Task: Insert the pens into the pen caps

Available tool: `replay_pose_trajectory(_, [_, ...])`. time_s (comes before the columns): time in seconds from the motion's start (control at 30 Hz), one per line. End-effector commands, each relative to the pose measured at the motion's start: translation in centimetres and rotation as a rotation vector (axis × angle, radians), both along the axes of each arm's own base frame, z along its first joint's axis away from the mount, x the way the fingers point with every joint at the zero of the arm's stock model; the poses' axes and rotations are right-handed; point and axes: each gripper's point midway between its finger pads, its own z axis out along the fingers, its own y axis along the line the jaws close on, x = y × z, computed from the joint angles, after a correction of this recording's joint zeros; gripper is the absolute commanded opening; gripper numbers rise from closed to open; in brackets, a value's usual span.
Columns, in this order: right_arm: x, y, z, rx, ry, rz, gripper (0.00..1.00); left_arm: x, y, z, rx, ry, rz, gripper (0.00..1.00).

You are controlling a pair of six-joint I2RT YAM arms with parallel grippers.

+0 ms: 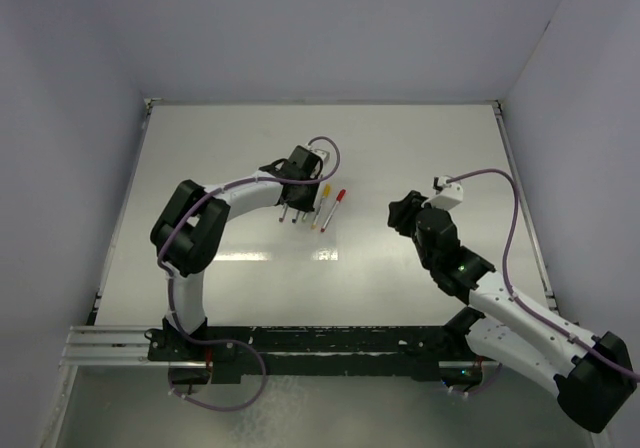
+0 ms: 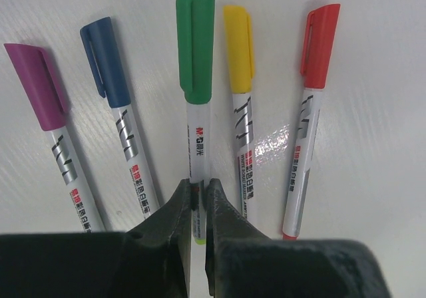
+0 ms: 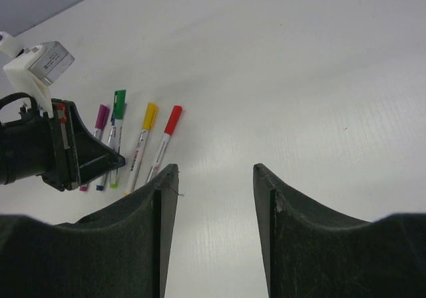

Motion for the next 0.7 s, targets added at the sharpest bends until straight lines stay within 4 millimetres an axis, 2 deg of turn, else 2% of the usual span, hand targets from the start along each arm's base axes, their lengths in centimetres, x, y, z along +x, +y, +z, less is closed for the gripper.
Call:
replay_pose_trajectory(0.0, [0.3, 0.2, 0.3, 0.024, -0.015, -0.008, 0.51, 0.3, -0.6, 0.2, -0.027, 0.013, 0.006, 0.1])
replay_pose_trajectory(0.17, [0.2, 0.2, -0.1, 0.027, -0.008, -0.007, 0.51, 0.4, -0.5, 0.1, -0.022, 0.014, 0.011, 0.16])
replay_pose_trajectory(0.67, [0.1, 0.2, -1.0, 0.028, 0.008, -0.009, 0.5, 0.4, -0.5, 0.3, -0.028, 0.012, 0.014, 0.26])
